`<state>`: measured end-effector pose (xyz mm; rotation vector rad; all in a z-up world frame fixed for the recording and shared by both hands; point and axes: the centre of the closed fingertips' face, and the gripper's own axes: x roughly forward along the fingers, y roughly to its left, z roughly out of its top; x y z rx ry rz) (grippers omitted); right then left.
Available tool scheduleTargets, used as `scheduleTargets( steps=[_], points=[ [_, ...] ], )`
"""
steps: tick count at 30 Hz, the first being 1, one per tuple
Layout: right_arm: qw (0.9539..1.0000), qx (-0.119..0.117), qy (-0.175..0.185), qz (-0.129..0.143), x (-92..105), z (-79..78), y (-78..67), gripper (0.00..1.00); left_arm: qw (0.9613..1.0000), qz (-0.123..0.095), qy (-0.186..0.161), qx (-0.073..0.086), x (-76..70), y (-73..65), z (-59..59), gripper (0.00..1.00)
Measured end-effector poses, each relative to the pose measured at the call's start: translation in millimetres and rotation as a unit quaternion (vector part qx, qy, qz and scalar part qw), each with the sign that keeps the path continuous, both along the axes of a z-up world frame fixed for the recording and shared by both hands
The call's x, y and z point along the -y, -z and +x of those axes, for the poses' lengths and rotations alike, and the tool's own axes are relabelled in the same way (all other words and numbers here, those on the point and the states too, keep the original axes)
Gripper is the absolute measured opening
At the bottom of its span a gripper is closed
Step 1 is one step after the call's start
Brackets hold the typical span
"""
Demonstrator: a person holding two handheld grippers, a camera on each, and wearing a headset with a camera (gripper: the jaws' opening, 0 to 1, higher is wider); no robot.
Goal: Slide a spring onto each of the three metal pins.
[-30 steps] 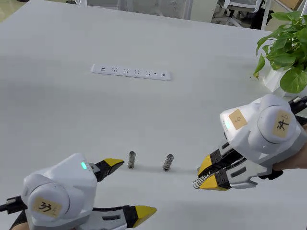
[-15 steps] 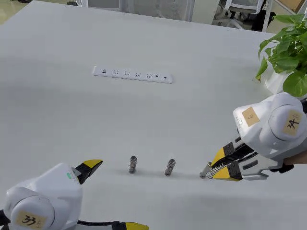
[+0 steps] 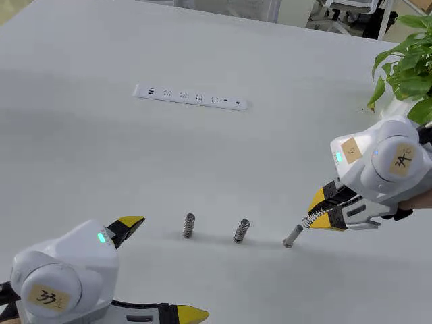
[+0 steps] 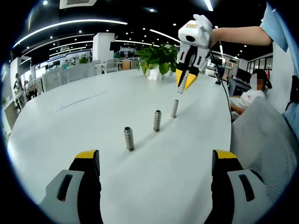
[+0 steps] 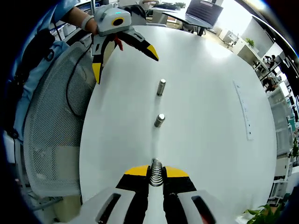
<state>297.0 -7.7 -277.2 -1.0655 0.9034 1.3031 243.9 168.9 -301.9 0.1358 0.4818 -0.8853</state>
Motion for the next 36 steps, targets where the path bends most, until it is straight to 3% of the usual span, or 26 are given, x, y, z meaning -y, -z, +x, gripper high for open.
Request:
scheduleTargets(
  steps=[14, 36],
  points=[
    [0.9992, -0.025, -0.016, -0.028, 3.4, 5.1, 15.7, 0.07, 1.0000, 0.000, -0.003, -0.004, -2.3, 2.8, 2.0, 0.98],
    [0.9981, -0.039, -0.029, -0.037, 2.6, 6.6, 27.8, 0.07, 0.9997, 0.001, -0.008, -0.021, -3.3, 13.5, -1.1, 0.95]
  ],
)
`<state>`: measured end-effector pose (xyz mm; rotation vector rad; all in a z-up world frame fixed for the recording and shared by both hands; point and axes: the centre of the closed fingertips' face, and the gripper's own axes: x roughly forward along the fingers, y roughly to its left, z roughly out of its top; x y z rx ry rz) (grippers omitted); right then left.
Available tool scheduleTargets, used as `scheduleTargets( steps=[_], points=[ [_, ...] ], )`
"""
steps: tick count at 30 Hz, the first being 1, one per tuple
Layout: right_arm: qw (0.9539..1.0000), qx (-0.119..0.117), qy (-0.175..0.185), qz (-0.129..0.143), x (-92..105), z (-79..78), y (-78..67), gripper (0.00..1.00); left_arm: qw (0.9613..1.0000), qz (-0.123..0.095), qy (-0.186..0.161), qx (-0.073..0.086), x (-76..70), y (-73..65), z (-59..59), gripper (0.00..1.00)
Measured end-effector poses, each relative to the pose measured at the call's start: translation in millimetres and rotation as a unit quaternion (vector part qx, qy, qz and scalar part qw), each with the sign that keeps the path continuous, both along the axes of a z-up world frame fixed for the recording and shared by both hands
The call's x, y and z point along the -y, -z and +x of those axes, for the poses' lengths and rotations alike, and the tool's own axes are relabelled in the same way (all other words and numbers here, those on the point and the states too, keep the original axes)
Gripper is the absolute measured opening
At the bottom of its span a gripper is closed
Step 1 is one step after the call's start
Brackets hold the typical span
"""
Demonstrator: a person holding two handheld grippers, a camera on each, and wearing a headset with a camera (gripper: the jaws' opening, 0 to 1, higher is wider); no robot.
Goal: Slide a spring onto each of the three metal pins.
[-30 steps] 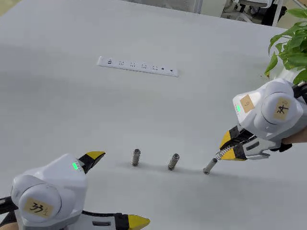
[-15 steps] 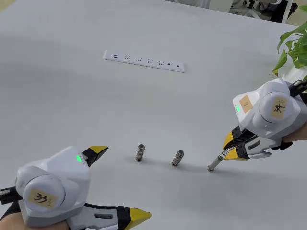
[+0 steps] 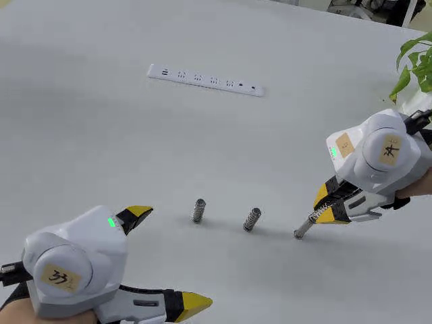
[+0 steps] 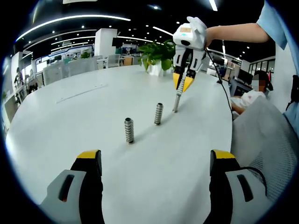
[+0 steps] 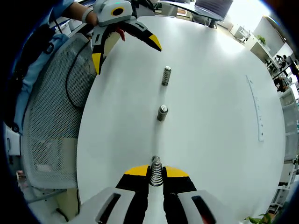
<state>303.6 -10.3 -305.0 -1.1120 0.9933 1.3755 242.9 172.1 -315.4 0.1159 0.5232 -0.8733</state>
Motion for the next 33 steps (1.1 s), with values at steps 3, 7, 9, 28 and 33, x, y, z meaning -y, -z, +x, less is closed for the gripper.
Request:
scheduleTargets(
  steps=[3, 7, 9, 28, 33],
  points=[
    [1.0000, -0.003, -0.002, -0.004, -1.1, -2.1, 3.7, 0.07, 1.0000, 0.000, 0.000, -0.002, -0.3, 1.6, -0.3, 0.95],
    [0.9999, -0.008, -0.002, -0.008, -0.2, -2.2, 12.6, 0.07, 1.0000, 0.000, -0.001, -0.005, -1.2, 3.5, -0.7, 0.94],
    [0.9999, -0.012, -0.004, -0.011, 0.2, -2.2, 17.1, 0.08, 1.0000, 0.000, -0.002, -0.007, -1.4, 4.5, -0.9, 0.94],
    [0.9994, -0.025, -0.006, -0.024, -3.8, -2.2, 48.2, 0.08, 0.9998, 0.000, -0.002, -0.020, -5.5, 12.3, -1.7, 0.93],
    [0.9993, -0.028, -0.004, -0.023, -3.6, -2.8, 51.7, 0.08, 0.9998, 0.002, 0.000, -0.020, -4.7, 12.0, -1.1, 0.93]
  ],
)
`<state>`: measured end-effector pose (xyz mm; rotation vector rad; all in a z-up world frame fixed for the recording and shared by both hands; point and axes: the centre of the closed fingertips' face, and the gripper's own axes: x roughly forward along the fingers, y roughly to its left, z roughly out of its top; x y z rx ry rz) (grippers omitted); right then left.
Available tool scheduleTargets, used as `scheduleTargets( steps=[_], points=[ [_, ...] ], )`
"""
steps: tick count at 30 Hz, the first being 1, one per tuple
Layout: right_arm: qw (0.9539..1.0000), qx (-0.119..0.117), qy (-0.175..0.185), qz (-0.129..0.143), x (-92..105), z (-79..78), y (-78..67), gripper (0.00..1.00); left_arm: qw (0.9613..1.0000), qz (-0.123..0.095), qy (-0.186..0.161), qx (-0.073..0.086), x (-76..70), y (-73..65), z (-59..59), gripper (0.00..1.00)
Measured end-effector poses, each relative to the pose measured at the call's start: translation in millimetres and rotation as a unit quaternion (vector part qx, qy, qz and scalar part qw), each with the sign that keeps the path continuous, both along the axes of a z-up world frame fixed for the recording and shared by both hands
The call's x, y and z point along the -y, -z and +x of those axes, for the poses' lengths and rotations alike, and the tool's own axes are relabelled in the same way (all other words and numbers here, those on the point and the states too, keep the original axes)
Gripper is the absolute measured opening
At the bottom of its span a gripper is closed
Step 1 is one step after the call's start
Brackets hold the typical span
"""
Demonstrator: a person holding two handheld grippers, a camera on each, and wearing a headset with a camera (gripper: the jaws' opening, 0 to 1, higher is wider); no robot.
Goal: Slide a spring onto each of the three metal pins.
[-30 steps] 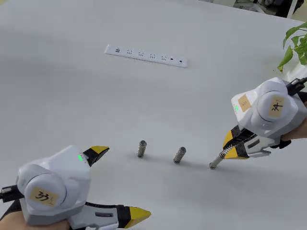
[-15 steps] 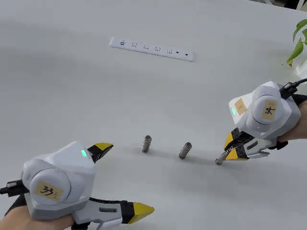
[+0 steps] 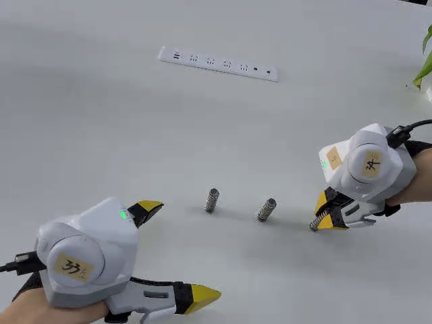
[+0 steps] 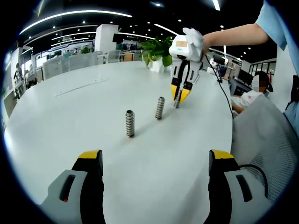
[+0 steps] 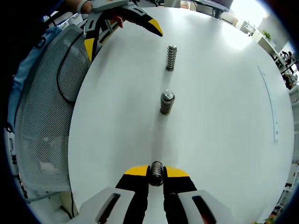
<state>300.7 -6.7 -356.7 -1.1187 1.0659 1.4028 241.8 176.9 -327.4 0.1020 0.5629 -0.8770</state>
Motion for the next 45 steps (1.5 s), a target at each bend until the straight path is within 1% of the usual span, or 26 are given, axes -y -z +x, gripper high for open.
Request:
scheduleTargets(
  steps=[10, 17, 22, 24, 29, 32, 34, 37, 40, 45],
  points=[
    [1.0000, 0.001, 0.002, 0.004, 0.5, -0.3, 3.2, 0.08, 1.0000, 0.003, 0.008, -0.002, 4.9, -1.0, -2.2, 0.93],
    [0.9999, -0.004, 0.012, 0.006, 2.7, -1.5, 6.3, 0.10, 1.0000, 0.002, 0.008, 0.002, 6.0, -4.3, -0.4, 0.93],
    [0.9996, -0.011, 0.025, 0.011, 1.8, -3.1, 7.7, 0.23, 1.0000, 0.004, 0.008, 0.001, 5.6, -4.1, -2.5, 0.93],
    [0.9991, -0.016, 0.036, 0.016, 1.7, -4.2, 7.2, 0.28, 0.9999, 0.006, 0.009, 0.001, 5.9, -4.3, -3.4, 0.93],
    [0.9980, -0.006, 0.052, 0.037, 3.1, -4.8, 6.3, 0.53, 1.0000, 0.004, 0.007, 0.004, 6.3, -6.2, -1.9, 0.93],
    [0.9967, -0.002, 0.065, 0.049, 5.1, -5.4, 5.2, 0.65, 1.0000, 0.001, 0.006, 0.007, 6.5, -9.0, 0.0, 0.93],
    [0.9954, -0.002, 0.075, 0.059, 6.5, -6.9, 4.3, 0.73, 1.0000, 0.003, 0.004, 0.009, 5.9, -10.2, 1.1, 0.93],
    [0.9931, 0.004, 0.088, 0.076, 7.1, -7.8, 2.2, 0.83, 0.9999, 0.001, 0.003, 0.010, 5.4, -12.2, 1.9, 0.93],
    [0.9890, 0.005, 0.110, 0.099, 6.7, -10.9, -1.3, 0.91, 0.9999, 0.002, 0.000, 0.011, 4.3, -12.8, 2.2, 0.93],
    [0.9849, 0.006, 0.129, 0.115, 12.0, -19.1, -5.0, 0.97, 0.9999, 0.000, -0.005, 0.012, 4.7, -15.7, 0.0, 0.93]
  ],
)
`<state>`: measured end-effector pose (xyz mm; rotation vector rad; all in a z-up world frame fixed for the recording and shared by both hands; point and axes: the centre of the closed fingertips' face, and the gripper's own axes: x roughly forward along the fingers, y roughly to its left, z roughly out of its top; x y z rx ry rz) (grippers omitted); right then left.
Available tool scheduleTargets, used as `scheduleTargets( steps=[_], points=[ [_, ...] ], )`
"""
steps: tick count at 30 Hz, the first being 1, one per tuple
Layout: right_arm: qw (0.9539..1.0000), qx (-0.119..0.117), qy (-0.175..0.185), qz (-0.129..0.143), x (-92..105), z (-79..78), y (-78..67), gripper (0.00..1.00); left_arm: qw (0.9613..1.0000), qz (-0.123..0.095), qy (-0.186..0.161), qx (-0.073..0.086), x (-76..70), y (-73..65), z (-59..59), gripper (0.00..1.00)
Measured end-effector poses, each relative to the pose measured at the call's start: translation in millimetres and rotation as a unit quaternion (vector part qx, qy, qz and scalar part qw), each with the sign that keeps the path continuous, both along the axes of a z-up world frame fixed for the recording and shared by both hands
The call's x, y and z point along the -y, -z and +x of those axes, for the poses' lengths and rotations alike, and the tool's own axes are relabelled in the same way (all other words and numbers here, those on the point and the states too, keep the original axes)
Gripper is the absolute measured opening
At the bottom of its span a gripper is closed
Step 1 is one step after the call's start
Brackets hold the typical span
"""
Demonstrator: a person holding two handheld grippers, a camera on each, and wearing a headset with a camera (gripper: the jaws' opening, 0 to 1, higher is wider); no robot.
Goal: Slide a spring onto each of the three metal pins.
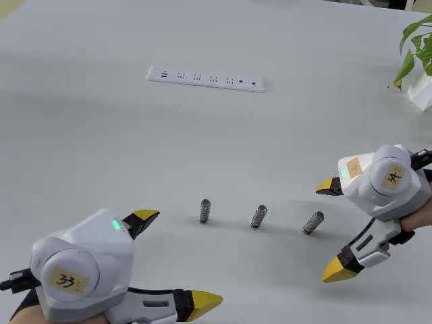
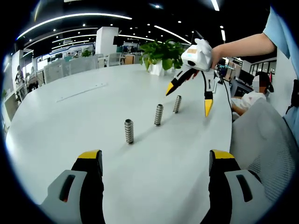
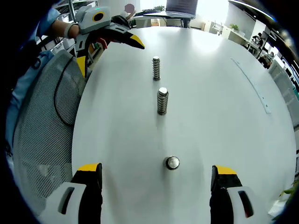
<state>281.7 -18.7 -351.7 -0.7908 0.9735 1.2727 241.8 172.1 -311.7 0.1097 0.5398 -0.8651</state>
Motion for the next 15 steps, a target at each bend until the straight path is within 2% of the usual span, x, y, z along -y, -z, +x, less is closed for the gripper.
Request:
scheduleTargets(
  steps=[7, 15],
  points=[
    [0.9995, 0.002, 0.028, 0.013, 8.9, -12.9, -5.0, 0.99, 1.0000, 0.001, -0.002, 0.003, -1.6, -4.7, -1.7, 0.94],
    [0.9975, 0.012, 0.061, 0.033, 20.0, -36.0, -13.2, 0.99, 1.0000, 0.007, -0.002, 0.007, -5.6, -8.1, -3.2, 0.94]
  ],
)
